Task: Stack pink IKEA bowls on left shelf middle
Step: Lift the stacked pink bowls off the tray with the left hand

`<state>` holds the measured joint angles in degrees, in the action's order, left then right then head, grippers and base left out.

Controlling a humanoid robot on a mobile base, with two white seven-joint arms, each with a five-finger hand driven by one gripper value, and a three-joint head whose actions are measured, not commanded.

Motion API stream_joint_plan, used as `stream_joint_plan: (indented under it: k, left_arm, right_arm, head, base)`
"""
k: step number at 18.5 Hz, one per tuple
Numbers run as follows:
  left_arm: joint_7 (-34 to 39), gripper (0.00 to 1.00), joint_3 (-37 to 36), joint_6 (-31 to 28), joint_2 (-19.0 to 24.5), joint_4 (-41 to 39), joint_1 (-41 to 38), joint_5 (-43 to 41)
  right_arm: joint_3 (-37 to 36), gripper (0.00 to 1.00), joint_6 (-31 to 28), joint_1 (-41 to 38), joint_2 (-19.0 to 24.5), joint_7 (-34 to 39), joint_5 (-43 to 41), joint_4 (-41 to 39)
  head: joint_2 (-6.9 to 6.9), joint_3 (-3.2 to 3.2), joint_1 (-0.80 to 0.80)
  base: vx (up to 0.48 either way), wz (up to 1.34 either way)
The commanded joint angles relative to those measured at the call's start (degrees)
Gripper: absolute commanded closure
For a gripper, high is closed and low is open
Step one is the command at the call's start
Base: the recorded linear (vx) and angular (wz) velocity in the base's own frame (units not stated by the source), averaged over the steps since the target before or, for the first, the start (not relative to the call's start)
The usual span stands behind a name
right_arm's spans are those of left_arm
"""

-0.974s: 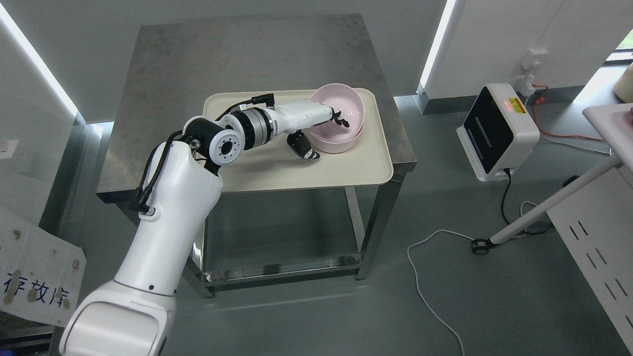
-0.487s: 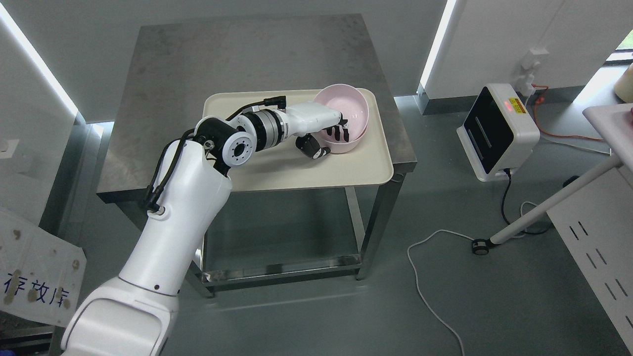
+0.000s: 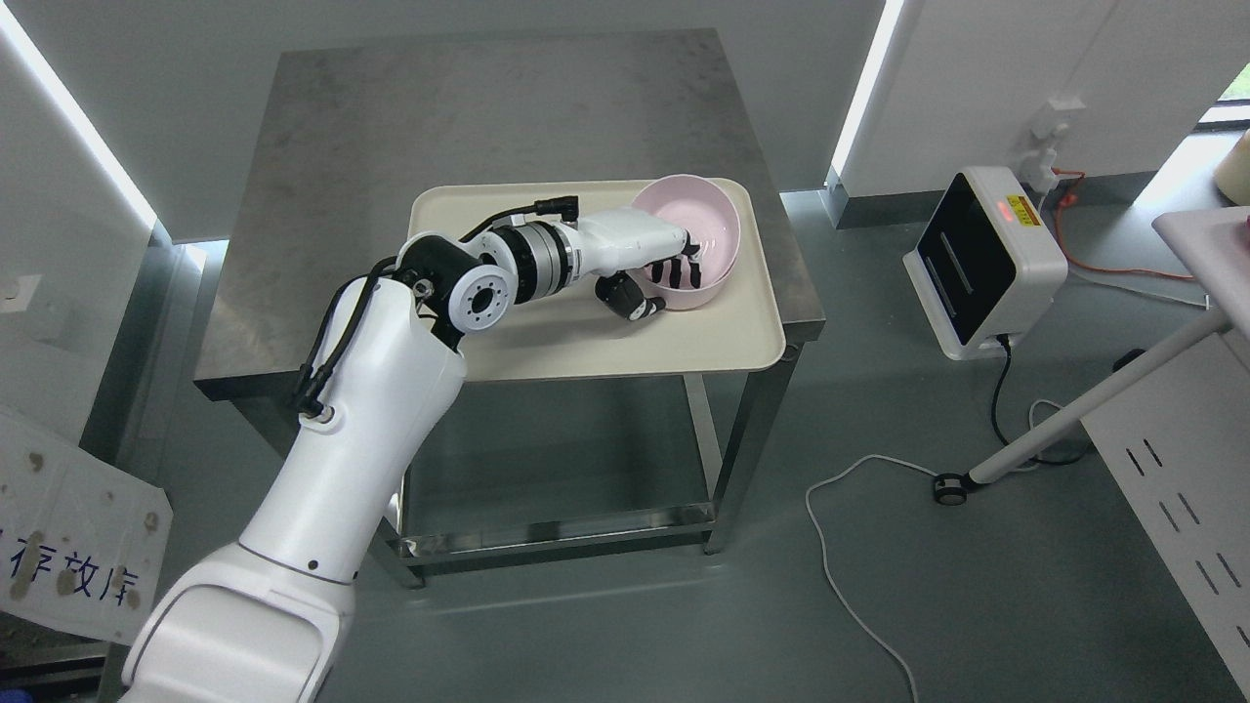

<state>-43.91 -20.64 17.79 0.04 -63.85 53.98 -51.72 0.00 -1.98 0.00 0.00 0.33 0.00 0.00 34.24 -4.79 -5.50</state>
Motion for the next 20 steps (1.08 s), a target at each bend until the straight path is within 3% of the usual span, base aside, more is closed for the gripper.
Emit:
stream_joint_plan:
  k: [1, 8, 13, 17, 20]
  left_arm:
    - [0.3, 1.00, 5.2, 0.0, 1.0, 0.7, 5.2, 3.6]
    - [0.2, 0.99, 11.8, 0.5, 1.0, -1.7, 7.9, 7.1]
    - [-1.5, 0.99, 21.7, 6.4, 1.0, -6.2, 5.2, 7.1]
    - [-5.0, 0.99, 30.4, 11.4, 1.0, -14.5, -0.9, 7.1]
    - [-6.6, 0.98, 37.9, 16.5, 2.6, -16.1, -4.6, 8.6]
  right_arm:
    - [-0.7, 0.00, 0.0, -1.7, -1.0, 0.0, 0.0, -1.9]
    - [-0.7, 0.00, 0.0, -1.7, -1.0, 0.0, 0.0, -1.9]
    - [-0.7, 0.00, 0.0, -1.7, -1.0, 0.0, 0.0, -1.9]
    - [-0.6, 0.00, 0.0, -1.7, -1.0, 0.0, 0.0, -1.9]
    - [-0.7, 0.00, 0.0, -1.7, -1.0, 0.0, 0.0, -1.9]
  head:
    - [0.00, 0.00, 0.00]
    - [0.00, 0.00, 0.00]
    - [0.00, 0.00, 0.00]
    - [0.00, 0.00, 0.00]
    - [0.00, 0.00, 0.00]
  base:
    - [0.000, 0.00]
    - [0.000, 0.00]
    - [0.000, 0.00]
    - [0.000, 0.00]
    - [0.000, 0.00]
